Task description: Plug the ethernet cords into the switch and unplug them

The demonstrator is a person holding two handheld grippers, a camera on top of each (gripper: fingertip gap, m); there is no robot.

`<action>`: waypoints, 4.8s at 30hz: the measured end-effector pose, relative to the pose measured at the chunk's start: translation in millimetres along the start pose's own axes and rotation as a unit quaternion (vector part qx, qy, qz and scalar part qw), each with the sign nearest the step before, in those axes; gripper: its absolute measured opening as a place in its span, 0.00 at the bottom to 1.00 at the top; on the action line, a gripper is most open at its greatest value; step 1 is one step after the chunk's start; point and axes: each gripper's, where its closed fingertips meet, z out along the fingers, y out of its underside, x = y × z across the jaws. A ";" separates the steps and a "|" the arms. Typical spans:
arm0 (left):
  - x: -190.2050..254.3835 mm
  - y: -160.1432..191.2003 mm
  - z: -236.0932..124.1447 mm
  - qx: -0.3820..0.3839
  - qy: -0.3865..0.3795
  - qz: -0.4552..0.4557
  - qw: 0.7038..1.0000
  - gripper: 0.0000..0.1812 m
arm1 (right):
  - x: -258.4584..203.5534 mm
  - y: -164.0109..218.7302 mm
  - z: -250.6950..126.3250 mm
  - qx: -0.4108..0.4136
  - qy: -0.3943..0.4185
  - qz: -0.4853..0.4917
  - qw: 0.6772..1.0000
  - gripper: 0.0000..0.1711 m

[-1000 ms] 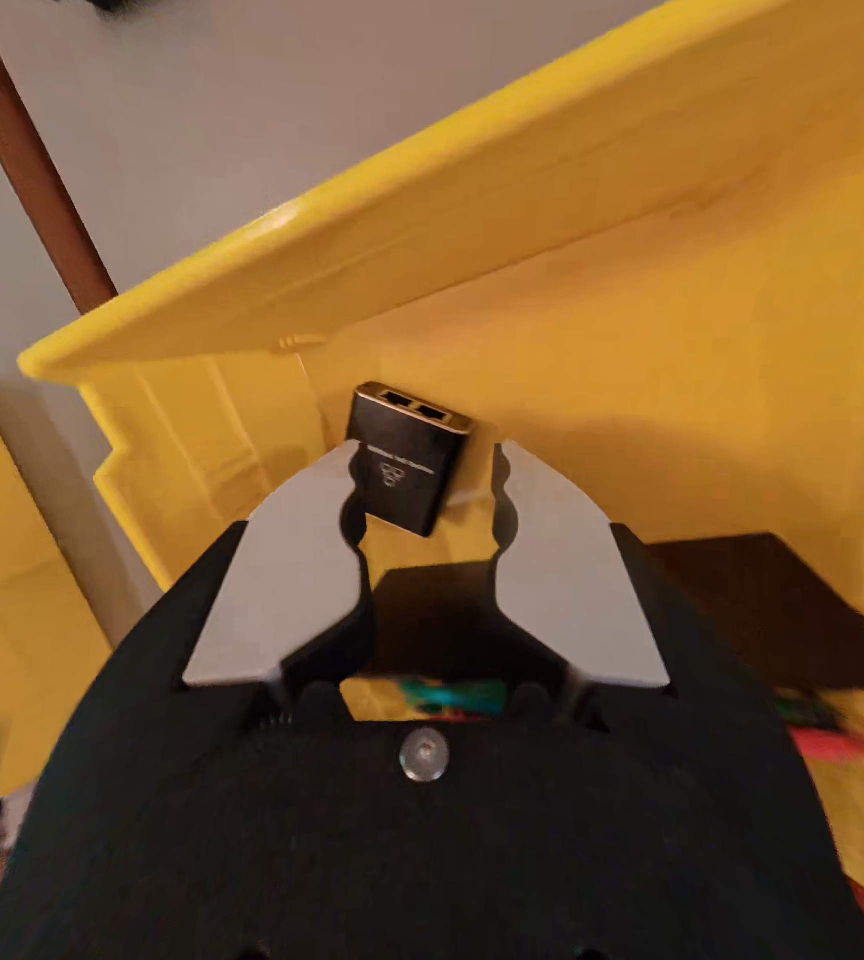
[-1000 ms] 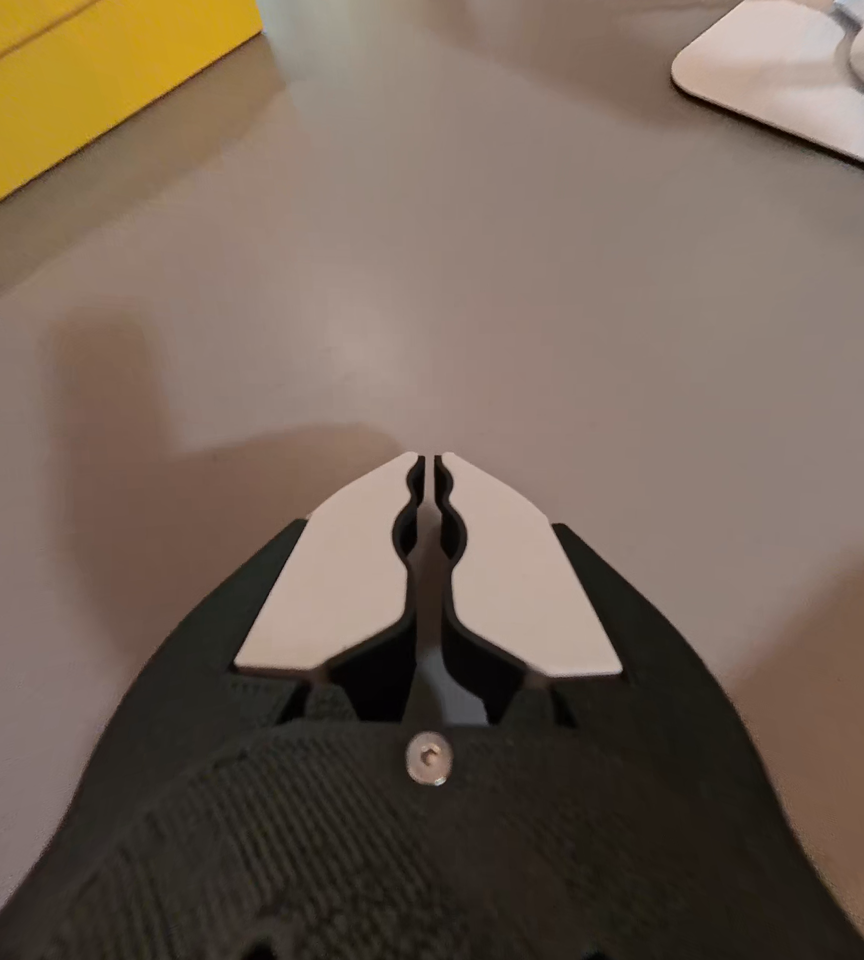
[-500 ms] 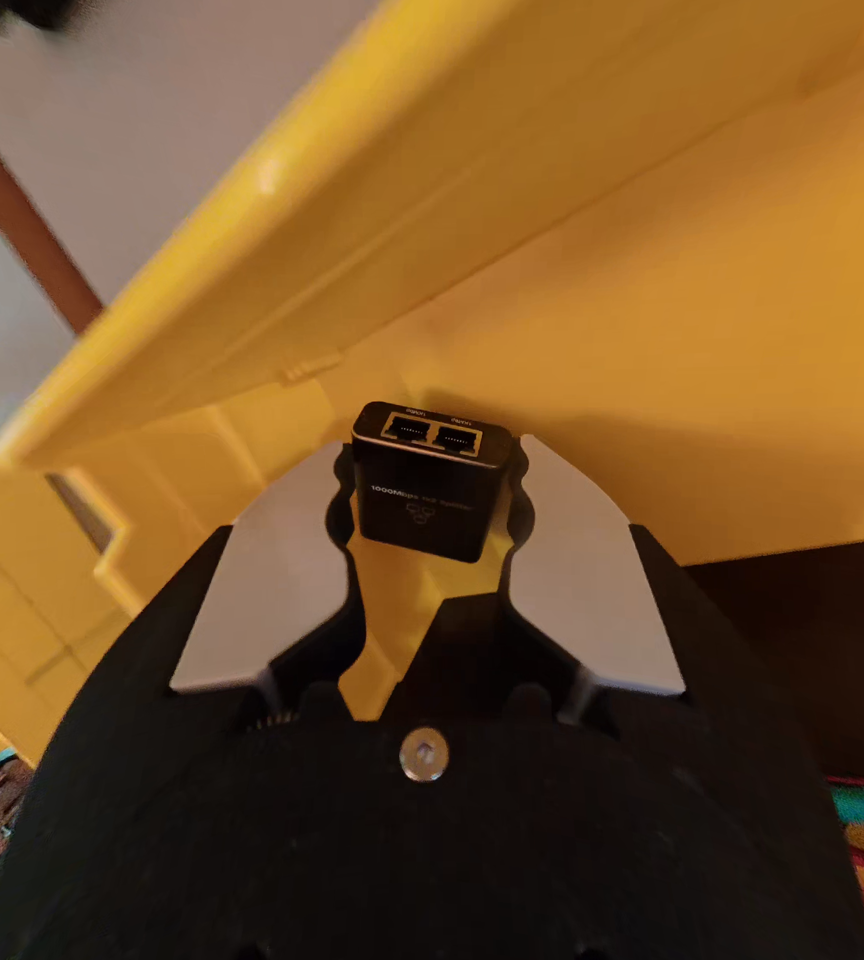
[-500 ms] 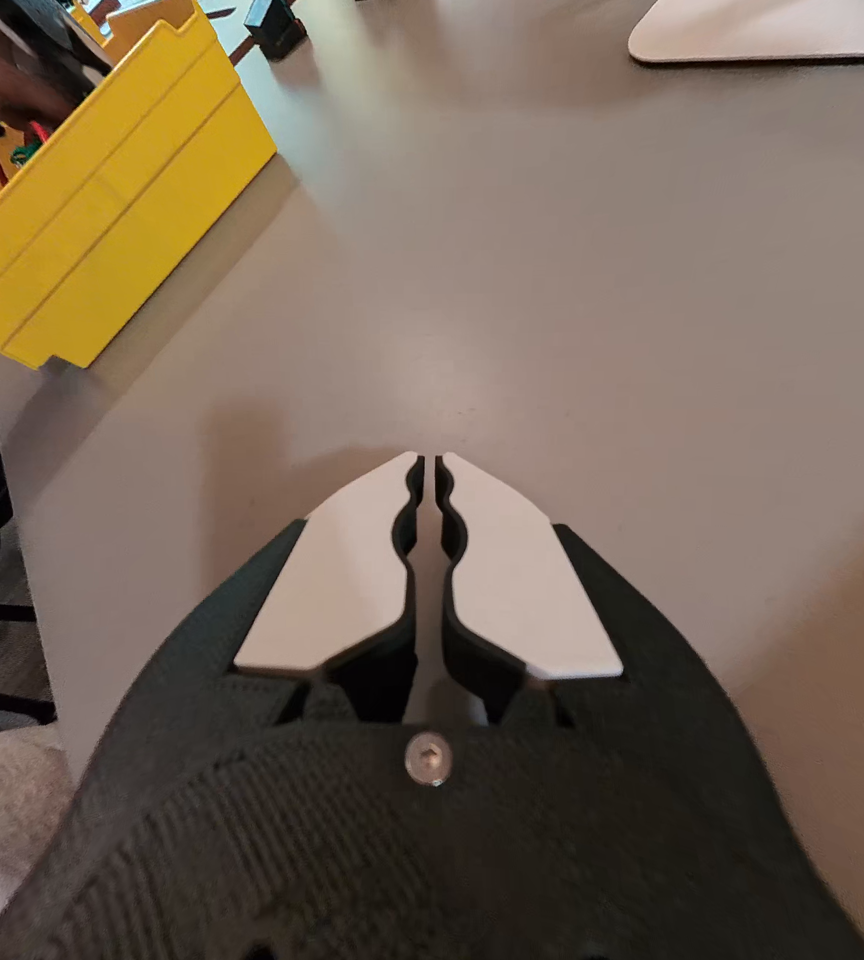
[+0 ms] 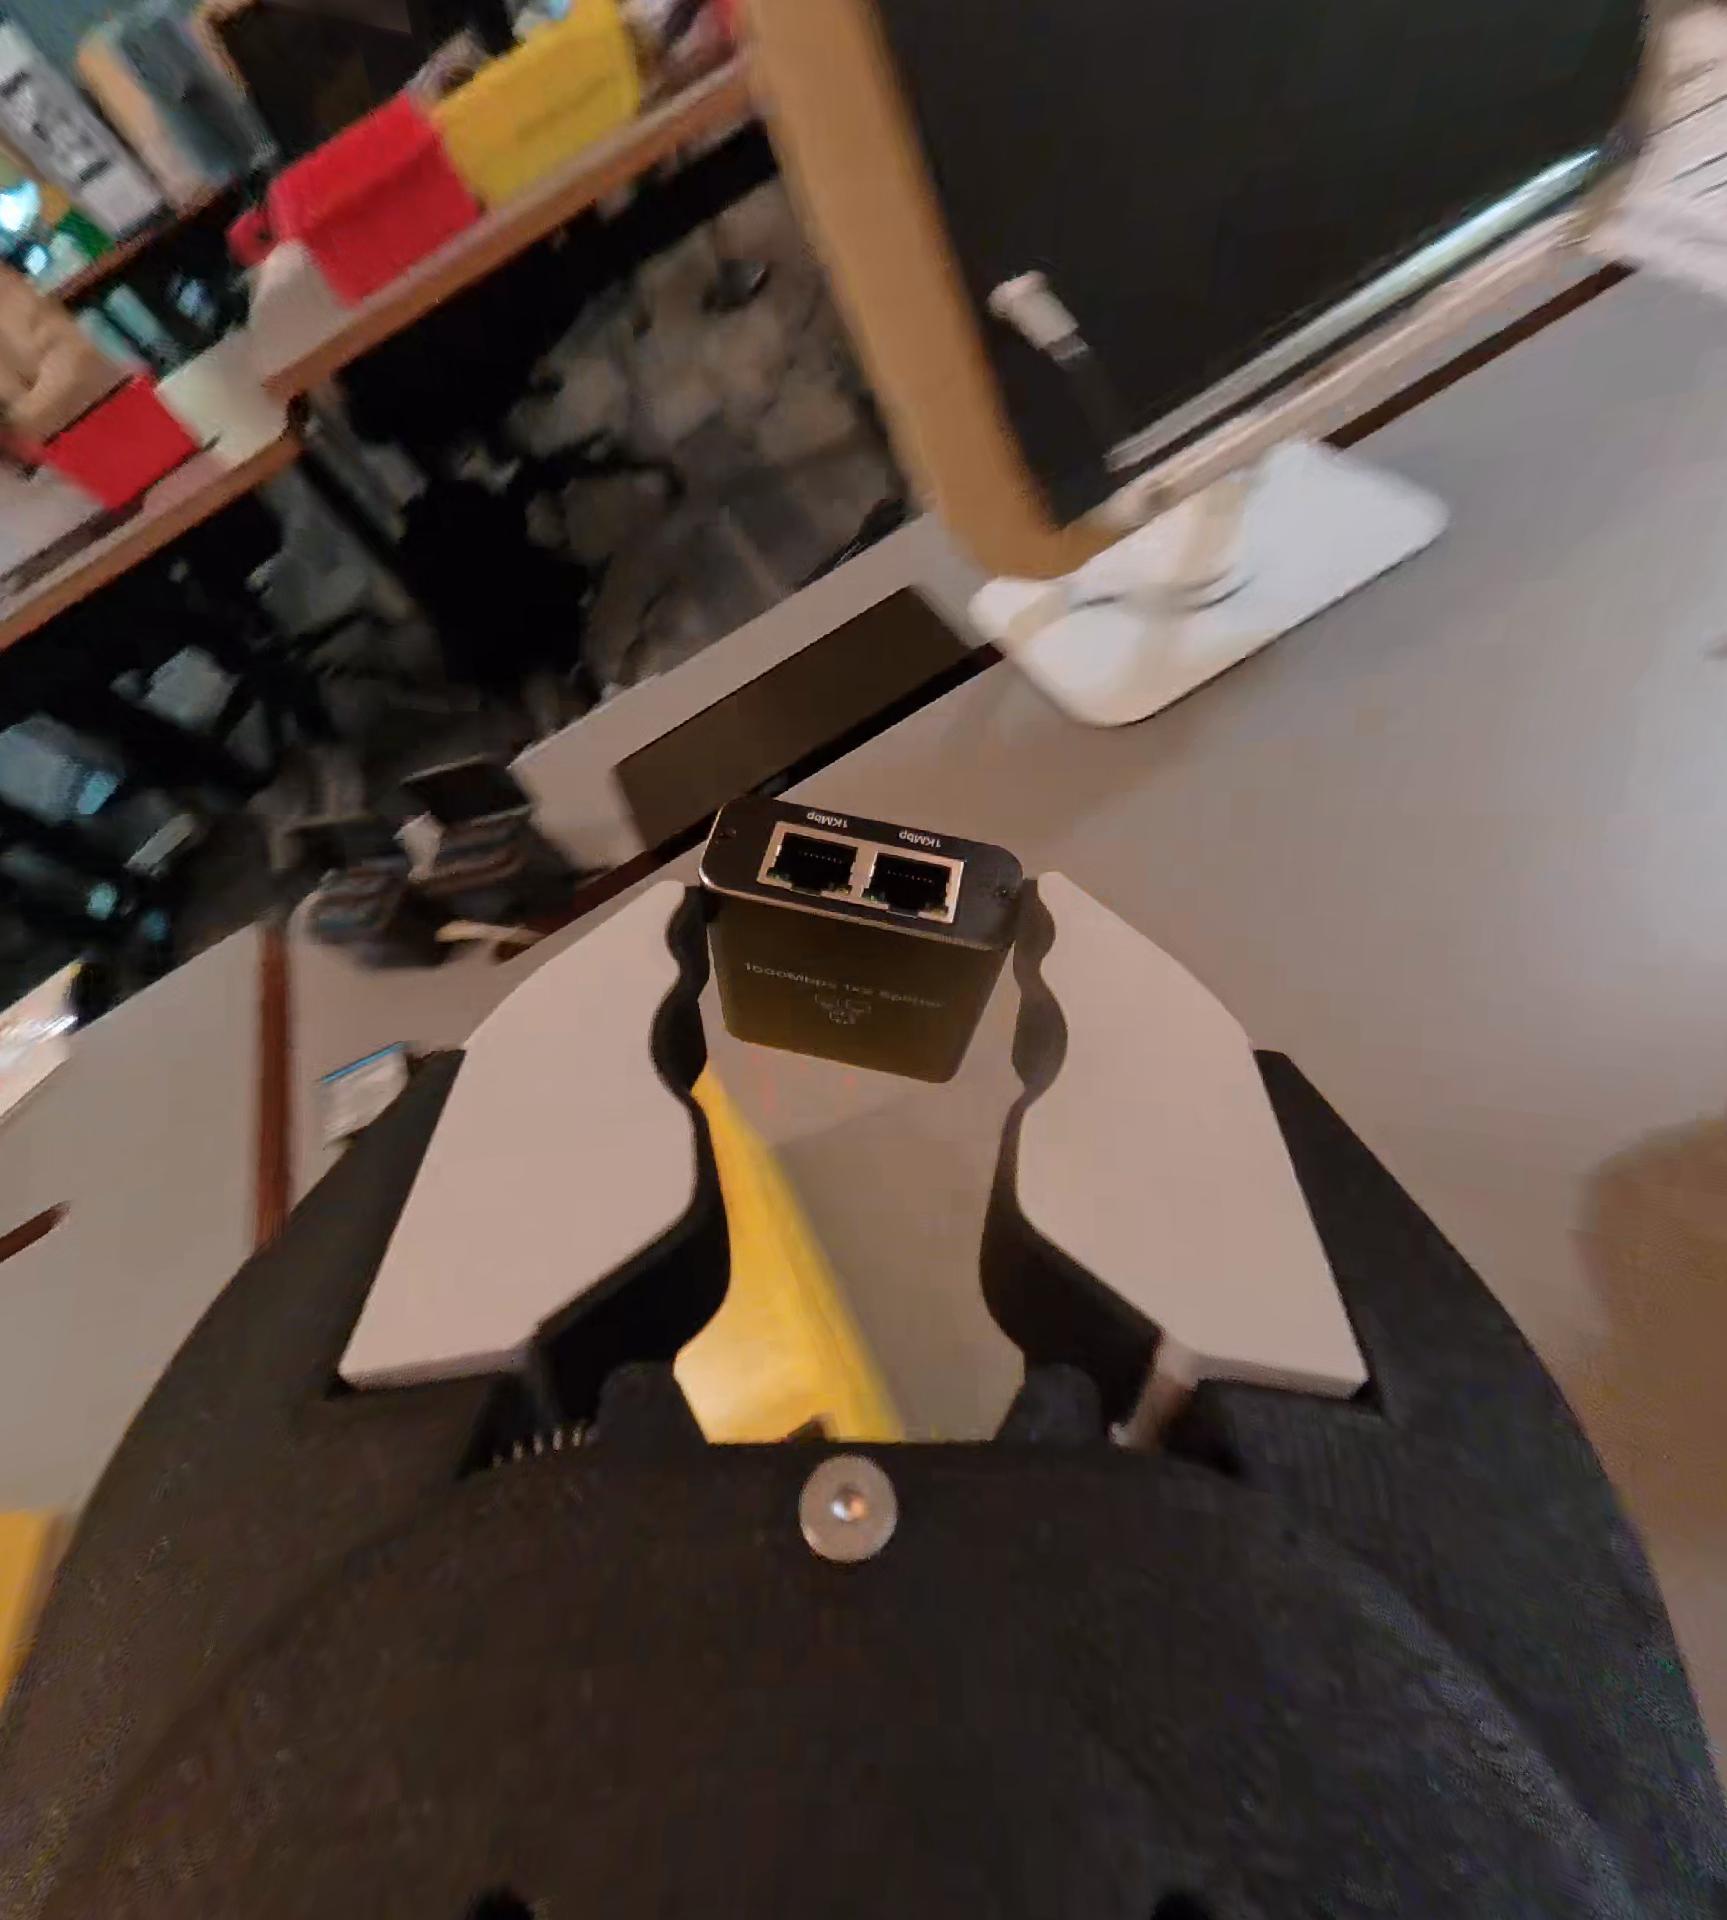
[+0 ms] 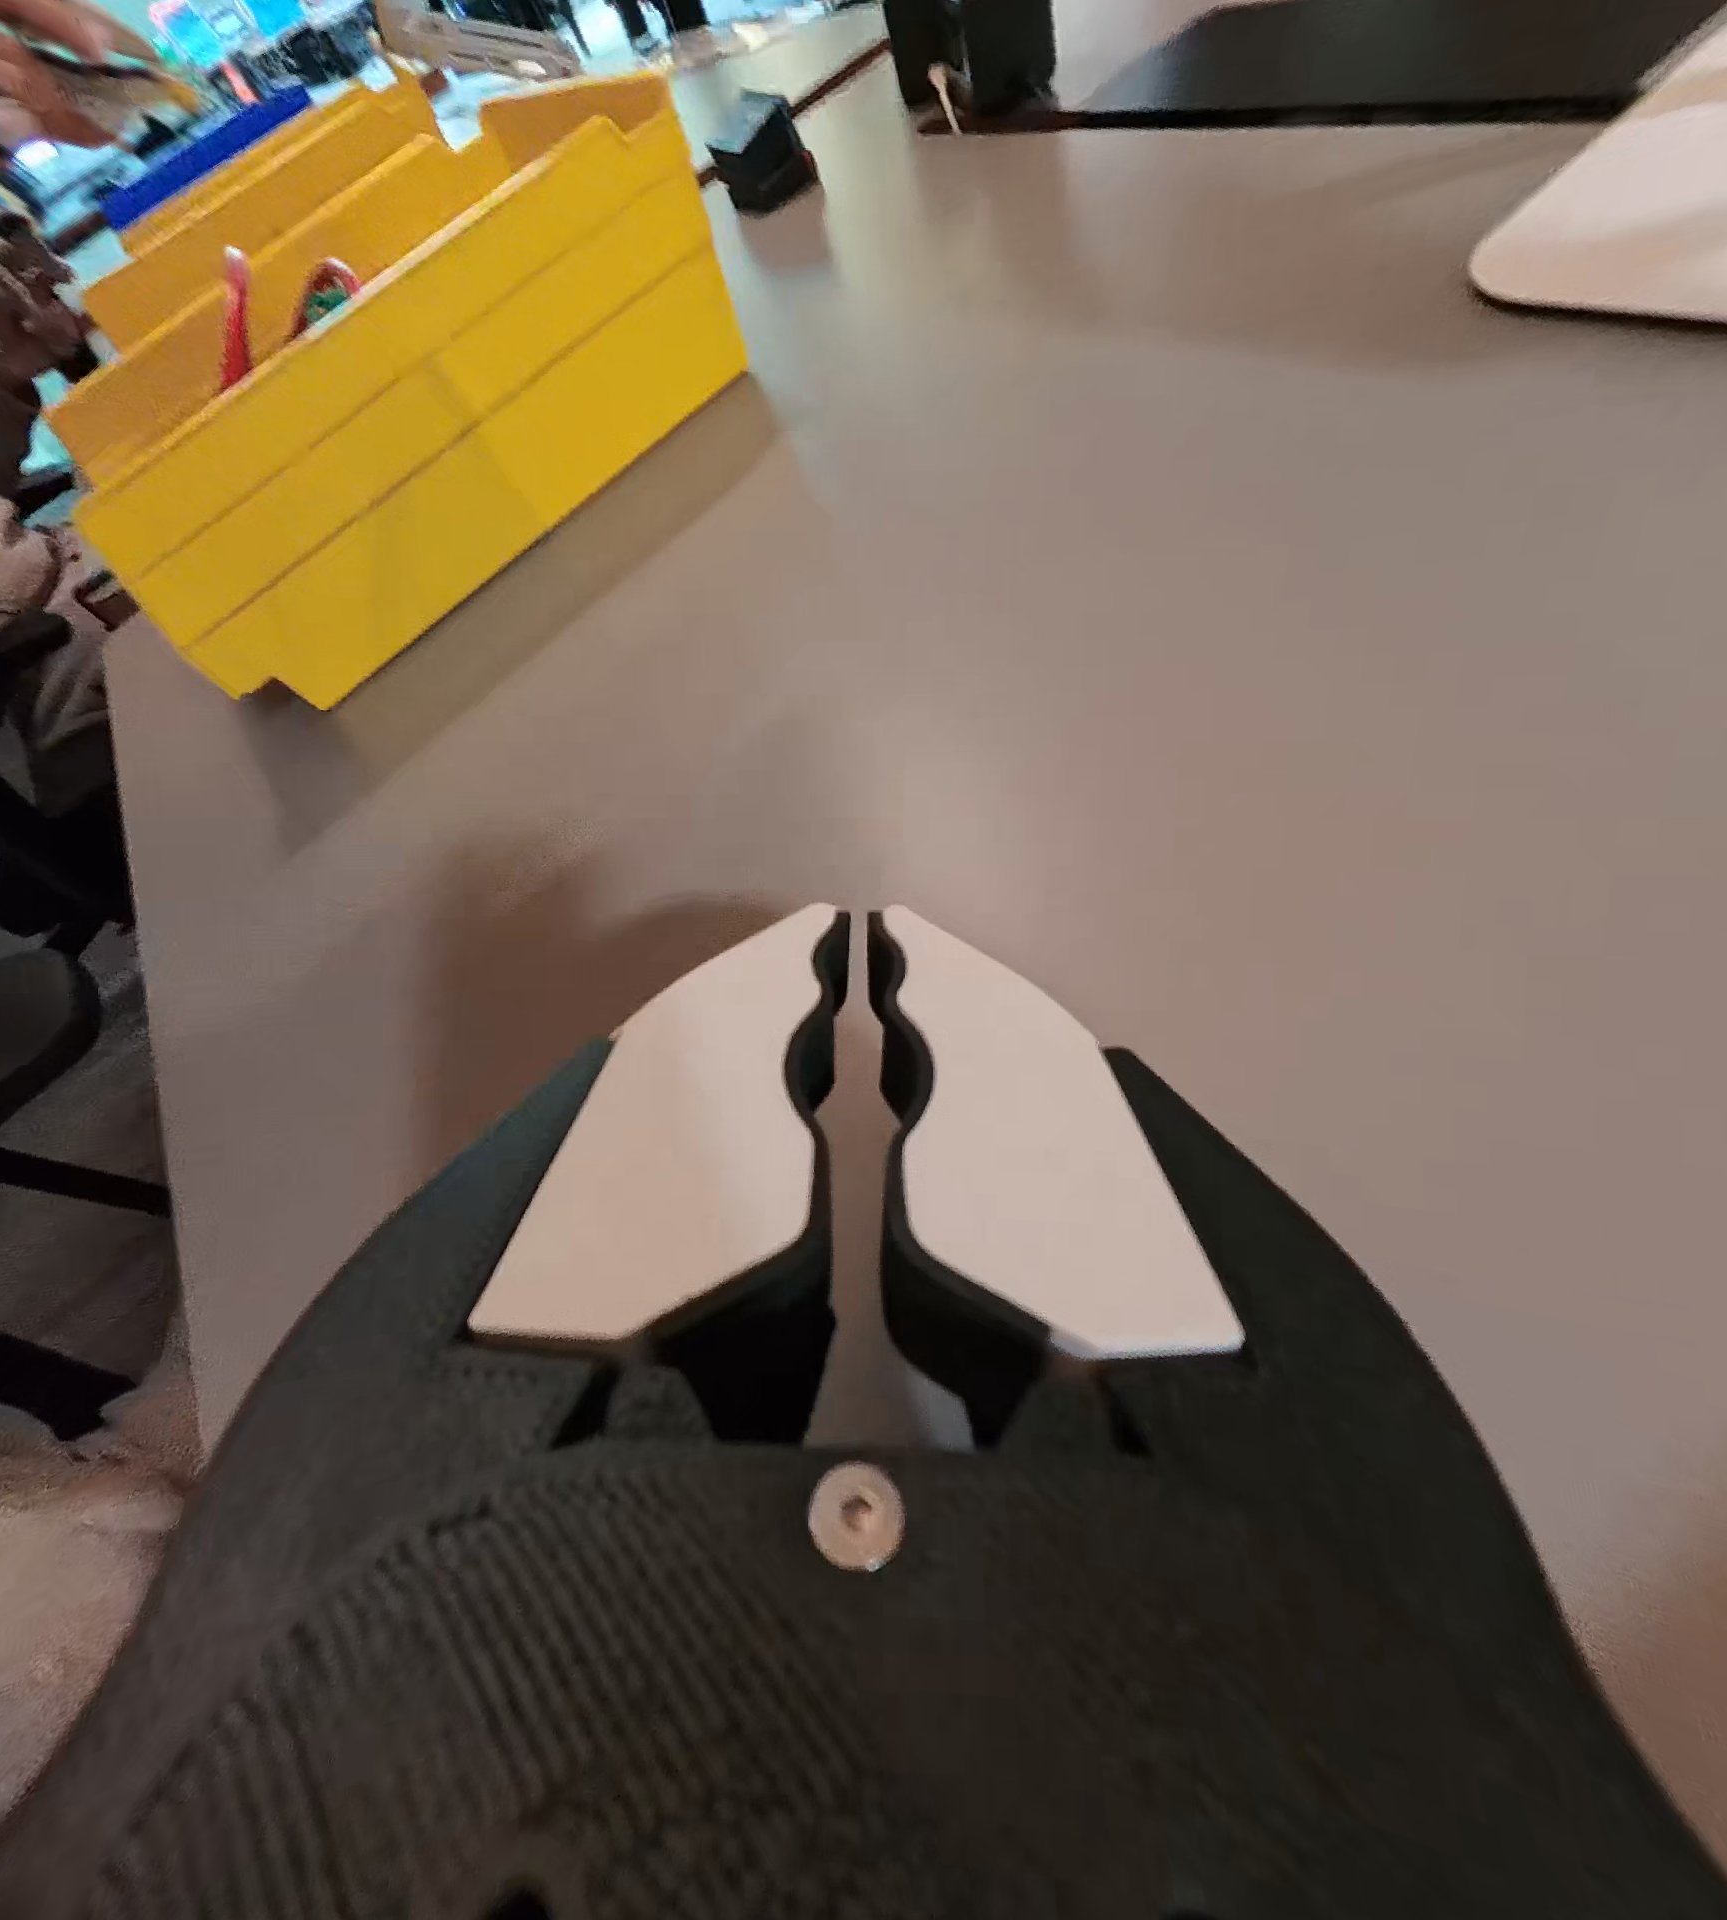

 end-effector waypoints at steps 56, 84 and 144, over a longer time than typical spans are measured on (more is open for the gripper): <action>308.2 57.3 14.9 0.139 0.468 -0.181 0.854 0.37 | -55.9 -52.5 -49.9 0.191 -0.244 0.071 0.948 0.14; 273.3 55.9 24.0 0.092 0.544 -0.449 0.703 0.13 | -53.5 -34.6 -26.8 0.183 -0.064 -0.251 0.948 0.50; 236.7 54.3 38.7 0.160 0.440 -0.480 0.742 0.36 | -22.1 -42.8 -27.3 0.169 -0.061 -0.053 0.982 0.43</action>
